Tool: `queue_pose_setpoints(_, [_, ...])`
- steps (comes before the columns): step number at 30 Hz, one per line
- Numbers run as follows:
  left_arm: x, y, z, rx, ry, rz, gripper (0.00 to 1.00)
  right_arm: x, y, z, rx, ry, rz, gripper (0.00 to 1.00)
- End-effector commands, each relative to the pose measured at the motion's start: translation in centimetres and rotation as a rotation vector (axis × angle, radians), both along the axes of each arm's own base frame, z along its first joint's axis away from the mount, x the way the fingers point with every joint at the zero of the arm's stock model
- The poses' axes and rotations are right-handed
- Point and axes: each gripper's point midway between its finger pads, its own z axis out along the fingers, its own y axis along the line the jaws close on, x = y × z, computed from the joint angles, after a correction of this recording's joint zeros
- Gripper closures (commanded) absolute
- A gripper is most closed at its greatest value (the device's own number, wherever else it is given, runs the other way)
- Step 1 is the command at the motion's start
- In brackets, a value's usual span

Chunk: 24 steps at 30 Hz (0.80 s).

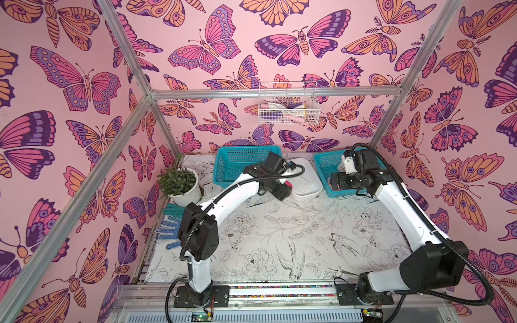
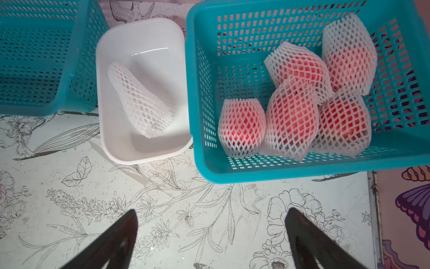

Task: Remove foam nets from apples
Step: Place the apple in the basket.

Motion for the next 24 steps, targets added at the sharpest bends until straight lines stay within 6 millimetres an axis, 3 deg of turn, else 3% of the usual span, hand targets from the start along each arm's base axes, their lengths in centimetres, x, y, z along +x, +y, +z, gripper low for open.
queue_pose_setpoints(1, [4.2, 4.2, -0.8, 0.056, 0.034, 0.123, 0.47, -0.5, -0.6, -0.1, -0.017, 0.011, -0.008, 0.01])
queue_pose_setpoints(3, [7.6, 6.1, -1.2, 0.056, 0.039, 0.2, 0.47, -0.3, -0.6, 0.0, -0.019, 0.012, -0.01, 0.01])
queue_pose_setpoints(6, [11.4, 8.9, -3.6, 0.106, 0.062, 0.301, 0.47, 0.0, -0.2, 0.0, 0.004, 0.023, -0.011, 0.01])
queue_pose_setpoints(10, [14.2, 10.8, -8.0, 0.169, 0.094, 0.357, 0.46, 0.1, -0.1, -0.2, 0.011, 0.033, -0.016, 0.01])
queue_pose_setpoints(17, [16.1, 13.4, -13.5, 0.21, 0.171, 0.45, 0.46, 0.4, -0.2, -1.0, 0.0, 0.068, -0.013, 0.01])
queue_pose_setpoints(24, [15.7, 14.0, -16.9, 0.239, 0.236, 0.448, 0.44, 1.3, 0.0, -2.5, -0.002, 0.1, -0.006, 0.01])
